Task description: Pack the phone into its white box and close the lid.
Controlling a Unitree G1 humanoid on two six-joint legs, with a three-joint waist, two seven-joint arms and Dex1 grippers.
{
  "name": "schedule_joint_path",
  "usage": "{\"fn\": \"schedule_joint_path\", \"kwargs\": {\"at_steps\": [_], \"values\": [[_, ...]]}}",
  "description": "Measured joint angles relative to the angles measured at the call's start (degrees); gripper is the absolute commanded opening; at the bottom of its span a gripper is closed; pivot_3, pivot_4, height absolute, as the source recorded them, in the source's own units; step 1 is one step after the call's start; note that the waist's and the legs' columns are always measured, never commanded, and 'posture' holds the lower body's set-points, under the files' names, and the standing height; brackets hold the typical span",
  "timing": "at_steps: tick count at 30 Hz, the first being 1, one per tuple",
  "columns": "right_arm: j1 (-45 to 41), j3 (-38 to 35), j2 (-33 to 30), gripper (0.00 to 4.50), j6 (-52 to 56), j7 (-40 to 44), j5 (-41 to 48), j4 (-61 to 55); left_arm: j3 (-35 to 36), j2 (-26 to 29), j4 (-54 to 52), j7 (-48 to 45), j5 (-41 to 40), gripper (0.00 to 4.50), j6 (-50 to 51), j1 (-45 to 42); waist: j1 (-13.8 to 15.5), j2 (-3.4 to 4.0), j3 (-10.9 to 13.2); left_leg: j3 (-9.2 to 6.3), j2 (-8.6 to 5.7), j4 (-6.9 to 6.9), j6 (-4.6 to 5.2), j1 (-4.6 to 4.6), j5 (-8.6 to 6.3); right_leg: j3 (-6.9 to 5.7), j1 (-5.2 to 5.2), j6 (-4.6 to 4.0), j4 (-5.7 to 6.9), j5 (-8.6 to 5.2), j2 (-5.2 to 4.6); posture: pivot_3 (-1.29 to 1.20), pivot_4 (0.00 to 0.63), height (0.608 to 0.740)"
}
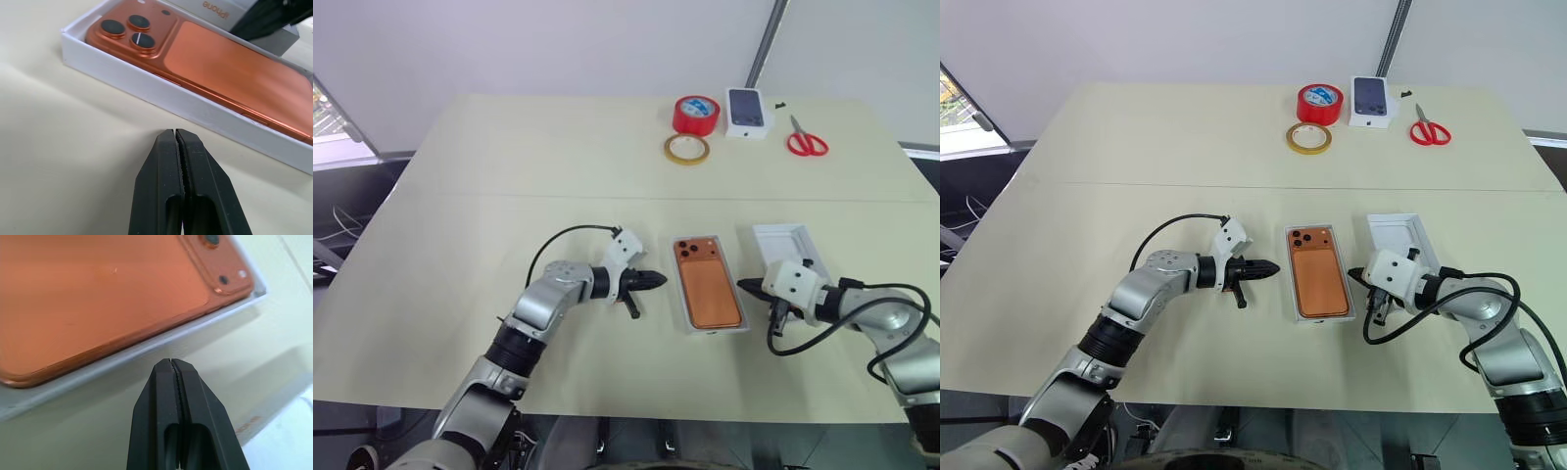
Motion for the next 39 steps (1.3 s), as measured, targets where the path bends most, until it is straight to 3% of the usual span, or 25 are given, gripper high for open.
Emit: {"fn": "schedule_joint_path", "kwargs": {"at_steps": [8, 15, 22, 23, 31, 39], "values": [[-7.0, 1.6, -0.1, 0.00, -5.2, -8.7, -8.4, 11.4, 4.7, 4.0, -2.3, -0.1, -0.3, 0.10, -2.8, 1.7, -1.0, 0.00, 0.0, 0.01, 0.02, -0.01, -0.10, 0.05, 0.06, 0.00, 0.00, 0.00, 0.11, 0.00, 0.00, 0.00, 0.150, 0.740], [-3.2, -0.1, -1.0, 0.00, -5.5, -5.5, -4.5, 10.7, 9.3, 9.5, -5.8, -3.6, -3.0, 0.10, -5.1, 3.6, -1.0, 0.01, 0.0, 0.02, 0.03, -0.01, -0.09, 0.05, 0.05, 0.01, 0.00, 0.00, 0.10, 0.00, -0.01, 0.00, 0.150, 0.740], [-2.6, -8.6, -1.3, 3.49, 8.5, -2.1, 8.2, 3.4, 11.4, 13.4, -5.4, -7.6, -3.9, 3.52, -10.5, 3.8, -1.0, 0.01, 0.0, 0.02, 0.07, -0.02, 0.16, 0.05, -0.09, 0.01, 0.00, 0.00, 0.12, 0.00, 0.00, 0.00, 0.150, 0.740], [-1.9, -9.4, -2.1, 3.51, 9.6, -1.7, 9.1, 2.4, 11.7, 13.6, -5.4, -8.3, -4.1, 3.95, -11.2, 3.9, -1.0, 0.01, 0.0, 0.02, 0.07, -0.02, 0.18, 0.05, -0.10, 0.01, 0.00, 0.00, 0.11, 0.00, 0.00, 0.00, 0.150, 0.740], [-1.1, -13.7, -1.2, 3.51, 30.5, -11.1, 10.4, -3.9, 15.5, 15.7, -5.4, -13.4, -5.4, 3.95, -22.0, 6.4, -1.2, 0.03, 0.0, 0.02, 0.11, -0.05, 0.19, 0.05, -0.12, 0.02, -0.03, -0.01, 0.10, 0.00, -0.01, 0.00, 0.150, 0.740], [-3.4, -9.8, 4.1, 3.51, 49.2, -18.7, 13.5, -15.2, 15.6, 16.1, -2.6, -19.5, -5.7, 3.95, -32.1, 9.1, -1.1, 0.06, 0.0, 0.02, 0.12, -0.05, 0.25, 0.03, -0.15, 0.02, -0.04, -0.01, 0.08, 0.00, -0.02, 0.00, 0.150, 0.740]]}}
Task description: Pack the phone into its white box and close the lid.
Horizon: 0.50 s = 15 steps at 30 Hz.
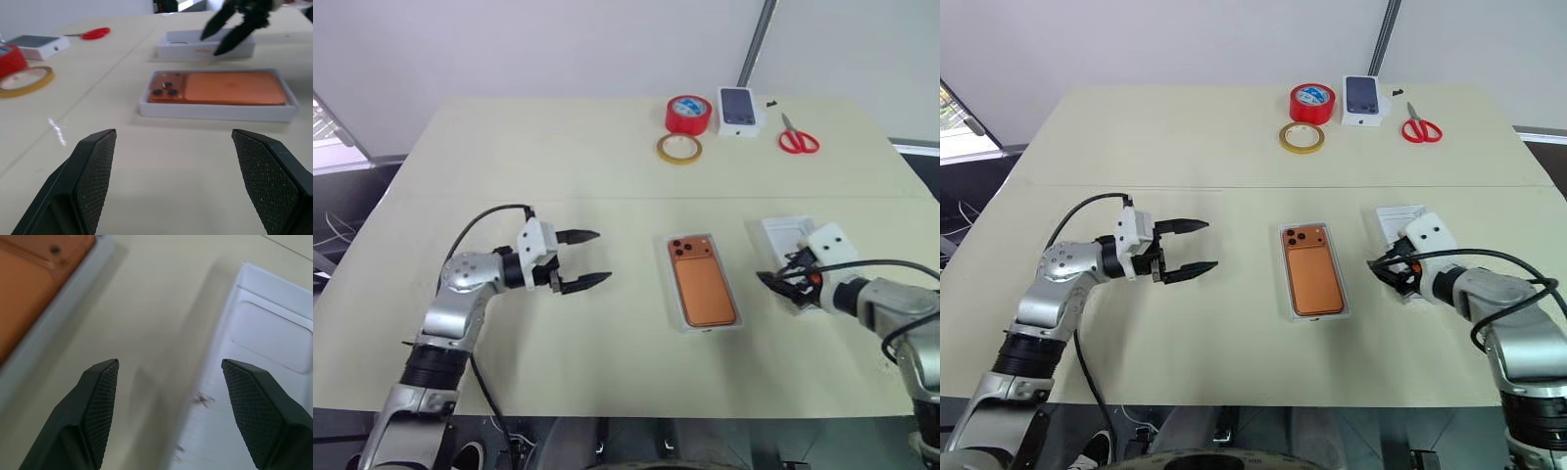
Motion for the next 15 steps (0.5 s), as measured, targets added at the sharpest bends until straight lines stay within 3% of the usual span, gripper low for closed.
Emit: {"fn": "schedule_joint_path", "kwargs": {"at_steps": [9, 15], "values": [[-3.7, 2.5, -2.1, 3.51, 15.6, -3.6, 1.3, -2.2, -0.2, 0.3, -1.8, -0.2, 0.0, 3.95, -2.2, 3.4, -0.1, 0.00, 0.0, 0.00, 0.01, -0.01, 0.05, -0.03, -0.03, 0.00, -0.01, 0.00, -0.04, 0.00, 0.00, 0.00, 0.150, 0.740], [-12.7, 0.6, -0.1, 3.51, 32.8, -3.1, 7.3, -2.7, -0.6, -0.2, -2.5, 0.2, 0.2, 3.95, -2.5, 3.9, -0.3, 0.00, 0.0, -0.01, 0.01, -0.02, 0.06, -0.03, -0.03, -0.01, -0.02, 0.00, -0.04, 0.00, 0.00, 0.00, 0.150, 0.740]]}}
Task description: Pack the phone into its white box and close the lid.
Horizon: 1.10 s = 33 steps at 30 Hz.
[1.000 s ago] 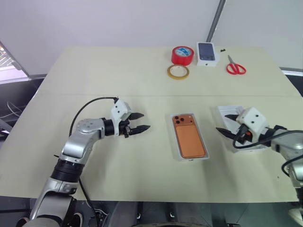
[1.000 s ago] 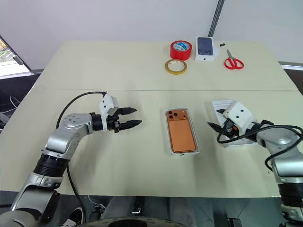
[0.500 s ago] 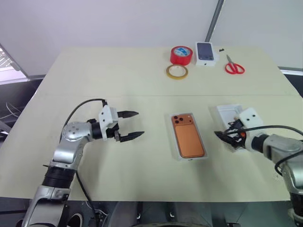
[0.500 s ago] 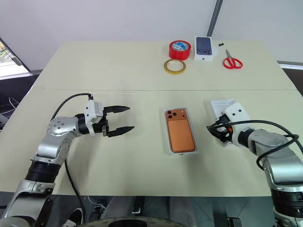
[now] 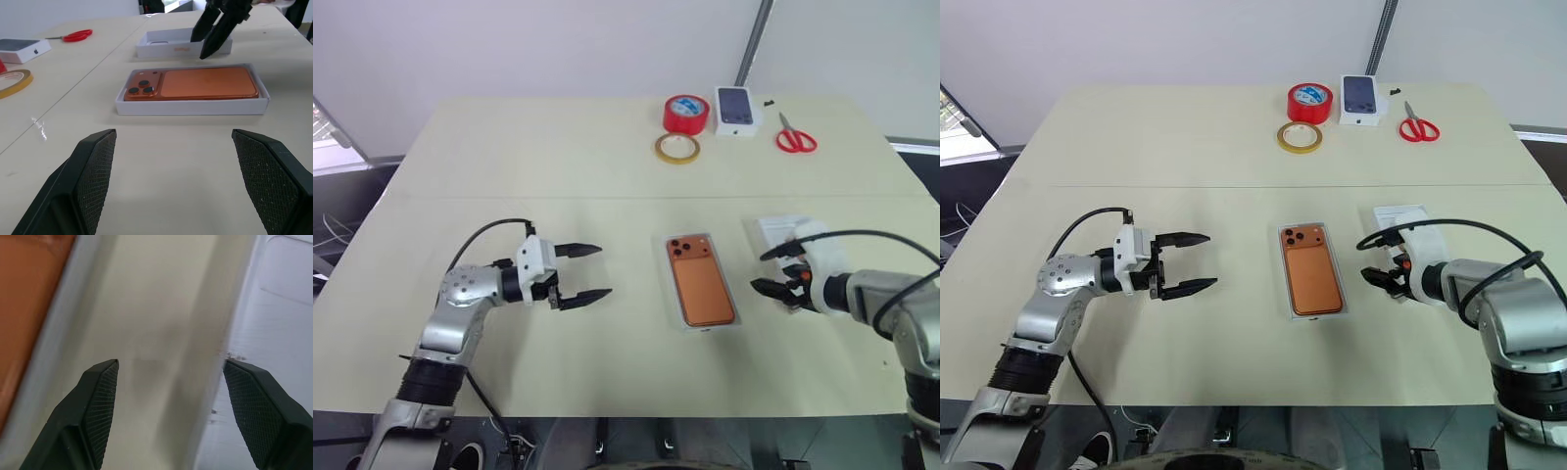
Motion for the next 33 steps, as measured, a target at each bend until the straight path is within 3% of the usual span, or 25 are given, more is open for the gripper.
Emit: {"fn": "schedule_joint_path", "kwargs": {"at_steps": [11, 14, 19, 29, 33], "values": [[-6.6, 6.1, -3.4, 3.51, 4.5, -1.9, 0.6, 9.1, -1.5, -2.8, -4.2, 2.7, -0.9, 3.95, 1.2, 4.5, -0.1, 0.00, 0.0, 0.02, 0.00, 0.00, 0.02, -0.02, -0.01, 0.01, -0.01, 0.00, -0.02, 0.00, -0.02, 0.00, 0.150, 0.740], [-7.8, 8.2, -4.6, 2.63, 3.6, -1.8, 0.5, 10.8, -1.6, -2.7, -5.3, 3.9, -0.9, 4.01, 1.7, 4.8, -0.2, 0.00, 0.0, 0.02, 0.00, 0.00, 0.02, -0.01, -0.01, 0.00, 0.00, 0.00, -0.02, 0.00, -0.02, 0.00, 0.150, 0.740], [-8.7, 9.4, -4.6, 0.12, 2.0, -2.1, 0.1, 12.5, -1.6, -2.7, -6.3, 5.2, -0.9, 4.01, 1.8, 5.8, -0.8, -0.01, 0.0, 0.02, 0.01, -0.01, 0.02, 0.00, -0.01, 0.00, 0.00, 0.00, -0.01, 0.00, -0.02, 0.00, 0.150, 0.740], [-8.6, 7.0, -1.6, 0.05, -1.7, -4.5, -0.7, 14.9, -1.7, -2.7, -6.6, 6.3, -0.9, 4.01, 1.8, 5.7, -1.0, -0.16, -0.1, 0.02, 0.01, 0.00, 0.02, 0.01, -0.01, 0.01, 0.03, 0.00, -0.02, 0.00, -0.02, 0.00, 0.150, 0.740], [-10.2, 0.2, 5.0, 0.05, -7.7, -5.1, 0.5, 15.6, -1.7, -2.7, -5.9, 6.3, -0.9, 4.01, 1.8, 3.7, -1.2, -0.12, -0.1, 0.05, 0.01, -0.04, 0.01, 0.00, -0.01, 0.01, -0.02, 0.00, 0.00, 0.00, 0.00, 0.00, 0.150, 0.740]]}}
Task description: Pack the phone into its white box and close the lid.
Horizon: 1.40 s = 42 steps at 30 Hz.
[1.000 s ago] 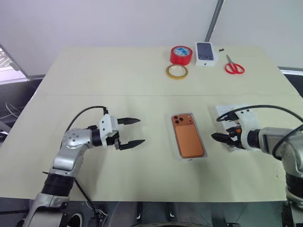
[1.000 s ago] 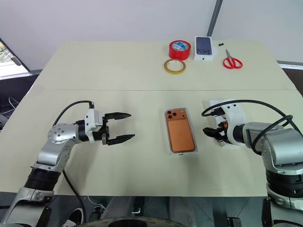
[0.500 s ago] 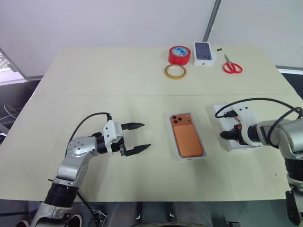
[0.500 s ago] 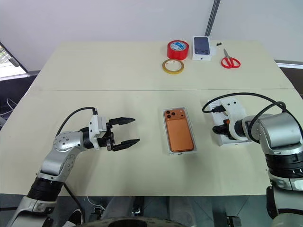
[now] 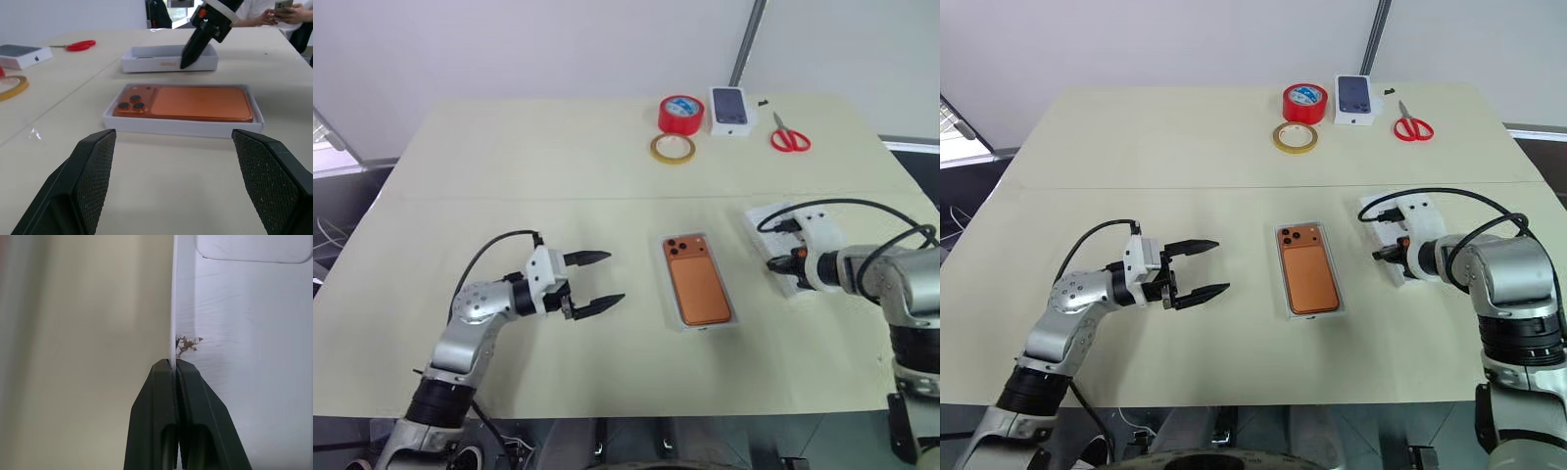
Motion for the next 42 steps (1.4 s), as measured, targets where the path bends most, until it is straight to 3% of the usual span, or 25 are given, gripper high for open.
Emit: {"fn": "schedule_joint_path", "kwargs": {"at_steps": [3, 8, 14, 18, 21, 26, 30, 34, 39, 40, 42], "values": [[-2.1, -4.2, 5.9, 0.05, -4.1, 0.0, 2.8, -1.1, 0.0, 0.0, 0.9, 0.0, 0.0, 4.01, 0.0, -1.2, 0.2, 0.02, 0.0, -0.02, 0.01, -0.02, -0.01, 0.00, 0.00, -0.01, -0.01, 0.00, 0.05, 0.00, 0.02, 0.00, 0.150, 0.740], [-3.9, -15.9, 23.6, 0.05, -0.6, -1.5, 14.4, -4.9, 0.0, -0.5, 2.1, 1.1, 0.0, 4.01, 1.0, -1.5, 0.3, 0.05, 0.0, -0.04, 0.00, -0.02, -0.01, -0.05, 0.00, -0.03, -0.05, 0.01, 0.06, 0.00, 0.01, 0.00, 0.150, 0.740], [-3.3, -27.1, 34.4, 0.05, 9.0, -5.4, 33.8, -12.6, 0.1, -0.6, 2.0, 2.2, -0.4, 4.01, 3.0, -1.7, 0.2, 0.07, 0.0, -0.05, -0.01, -0.02, -0.01, -0.05, 0.00, -0.03, -0.06, 0.00, 0.06, 0.00, 0.00, 0.00, 0.150, 0.740], [5.0, -25.9, 34.5, 0.05, 12.2, -9.9, 48.9, -15.4, 0.5, -0.5, 1.9, 2.8, -1.4, 4.01, 5.1, -2.6, 0.2, 0.07, 0.0, -0.06, -0.01, -0.03, 0.00, -0.05, 0.00, -0.03, -0.05, 0.00, 0.05, 0.00, 0.00, 0.00, 0.150, 0.740], [13.7, -19.3, 29.7, 0.05, 10.2, -15.0, 61.2, -16.5, 0.8, -0.6, 1.6, 3.2, -2.4, 4.01, 6.4, -3.3, 0.1, 0.07, 0.0, -0.05, -0.01, -0.03, 0.01, -0.05, 0.00, -0.02, -0.05, 0.00, 0.06, 0.00, -0.01, 0.00, 0.150, 0.740], [20.2, -6.6, 17.8, 0.05, -4.8, -27.2, 79.8, -17.1, 0.7, -0.9, 0.5, 3.4, -3.3, 4.01, 7.8, -3.5, -0.4, 0.08, 0.0, -0.02, 0.02, -0.03, 0.02, 0.01, 0.00, -0.01, -0.03, 0.00, 0.08, 0.00, 0.02, 0.00, 0.150, 0.740], [22.0, 0.6, 13.1, 0.05, -13.3, -30.2, 86.4, -17.1, 0.8, -0.9, -1.2, 3.5, -4.0, 4.01, 9.4, -3.3, 0.0, 0.04, 0.0, -0.03, 0.03, -0.02, 0.03, 0.00, 0.00, -0.02, 0.03, 0.01, 0.01, 0.00, 0.03, 0.00, 0.150, 0.740], [23.7, 7.2, 9.7, 0.00, -16.9, -31.1, 87.2, -13.0, 1.3, -0.6, -3.1, 3.3, -5.7, 2.77, 10.6, -1.8, 0.1, 0.03, 0.0, -0.03, 0.03, -0.01, 0.04, 0.00, 0.00, -0.02, 0.05, 0.01, -0.03, 0.00, 0.02, 0.00, 0.150, 0.740], [21.9, 9.9, 8.5, 0.00, -20.1, -32.9, 87.3, -8.9, 1.6, 0.1, -4.1, 2.8, -6.2, 0.33, 11.7, 0.1, 0.1, 0.03, 0.0, -0.03, 0.06, -0.01, 0.04, 0.00, -0.01, -0.02, 0.05, 0.01, -0.05, 0.00, 0.03, 0.00, 0.150, 0.740], [21.5, 10.2, 8.2, 0.00, -20.6, -33.1, 87.4, -8.2, 1.5, -0.1, -4.5, 2.9, -6.1, 0.06, 11.8, 0.6, 0.1, 0.03, 0.0, -0.02, 0.06, -0.01, 0.05, -0.02, -0.01, -0.02, 0.05, 0.01, -0.08, 0.00, 0.03, 0.00, 0.150, 0.740], [20.9, 10.6, 7.5, 0.00, -21.5, -33.6, 87.5, -7.6, 0.0, -1.4, -4.5, 3.5, -4.7, 0.06, 10.8, 1.2, 0.4, 0.03, 0.0, -0.03, 0.06, -0.01, 0.07, -0.03, -0.03, -0.02, 0.06, 0.01, -0.11, 0.00, 0.02, 0.00, 0.150, 0.740]]}}
